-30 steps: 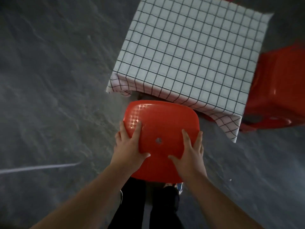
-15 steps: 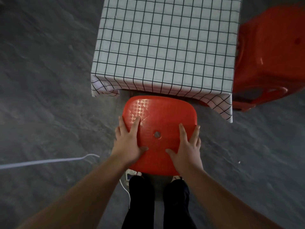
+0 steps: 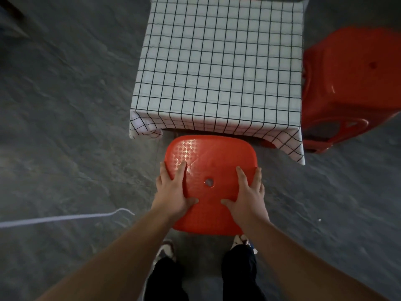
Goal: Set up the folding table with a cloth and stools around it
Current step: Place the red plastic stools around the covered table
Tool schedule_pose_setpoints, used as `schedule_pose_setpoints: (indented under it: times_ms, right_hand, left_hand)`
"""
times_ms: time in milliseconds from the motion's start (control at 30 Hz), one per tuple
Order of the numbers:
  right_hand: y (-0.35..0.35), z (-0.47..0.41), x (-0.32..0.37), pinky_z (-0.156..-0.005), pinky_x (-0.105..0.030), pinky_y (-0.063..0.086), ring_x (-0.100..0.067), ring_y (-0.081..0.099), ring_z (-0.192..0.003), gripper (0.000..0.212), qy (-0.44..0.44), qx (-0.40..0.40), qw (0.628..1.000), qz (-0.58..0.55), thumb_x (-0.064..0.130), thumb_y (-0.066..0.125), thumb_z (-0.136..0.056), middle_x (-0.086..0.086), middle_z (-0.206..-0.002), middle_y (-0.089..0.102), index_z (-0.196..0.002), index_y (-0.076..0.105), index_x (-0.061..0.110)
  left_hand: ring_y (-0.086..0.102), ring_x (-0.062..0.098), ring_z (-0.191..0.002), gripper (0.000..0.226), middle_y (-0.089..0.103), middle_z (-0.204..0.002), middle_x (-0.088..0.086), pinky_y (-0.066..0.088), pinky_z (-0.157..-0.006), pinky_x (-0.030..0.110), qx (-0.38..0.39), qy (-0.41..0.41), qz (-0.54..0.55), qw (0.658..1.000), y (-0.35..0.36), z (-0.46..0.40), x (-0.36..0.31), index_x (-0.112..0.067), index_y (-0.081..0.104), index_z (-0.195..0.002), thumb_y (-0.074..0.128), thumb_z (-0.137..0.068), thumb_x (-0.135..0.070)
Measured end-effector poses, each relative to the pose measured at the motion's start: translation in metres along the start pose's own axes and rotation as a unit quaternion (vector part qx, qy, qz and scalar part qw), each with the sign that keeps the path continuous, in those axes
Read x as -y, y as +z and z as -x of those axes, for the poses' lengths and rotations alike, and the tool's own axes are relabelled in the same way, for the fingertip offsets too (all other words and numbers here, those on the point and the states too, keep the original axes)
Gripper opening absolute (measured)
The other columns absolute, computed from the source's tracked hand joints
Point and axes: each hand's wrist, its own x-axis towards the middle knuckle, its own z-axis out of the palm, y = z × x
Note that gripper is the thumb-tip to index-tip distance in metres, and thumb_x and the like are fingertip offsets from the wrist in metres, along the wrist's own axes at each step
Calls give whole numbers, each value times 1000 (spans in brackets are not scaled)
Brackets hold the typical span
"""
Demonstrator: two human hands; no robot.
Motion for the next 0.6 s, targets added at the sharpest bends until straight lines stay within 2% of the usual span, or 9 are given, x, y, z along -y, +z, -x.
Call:
schedule_pose_setpoints:
  times_ms: [200, 333, 600]
  right_hand:
    - [20, 42, 6, -108, -66, 35, -33, 1, -149, 111, 20, -15, 1000, 5, 41, 82, -76, 13, -158, -27, -146, -2, 58]
    - [38, 75, 6, -111, -60, 32, -33, 0, -150, 112, 32, -44, 999, -5, 41, 81, -77, 12, -159, -27, -146, -6, 58]
    - [75, 117, -2, -110, -60, 32, -31, -4, -151, 114, 53, -43, 997, -30, 40, 81, -77, 14, -159, -26, -145, -8, 61]
  left_hand:
    - [-2, 42, -146, 125, -27, -156, -3, 29, -107, 66, 2, 24, -26, 999, -2, 32, 29, -57, -13, -145, 84, -67, -49]
    - [-1, 39, -147, 126, -25, -156, 0, 29, -108, 66, 3, 57, -46, 997, -2, 49, 45, -59, -17, -143, 83, -68, -49]
    - [1, 38, -147, 124, -23, -157, -1, 28, -111, 65, 9, 60, -74, 995, 12, 76, 78, -58, -15, -144, 83, -68, -49]
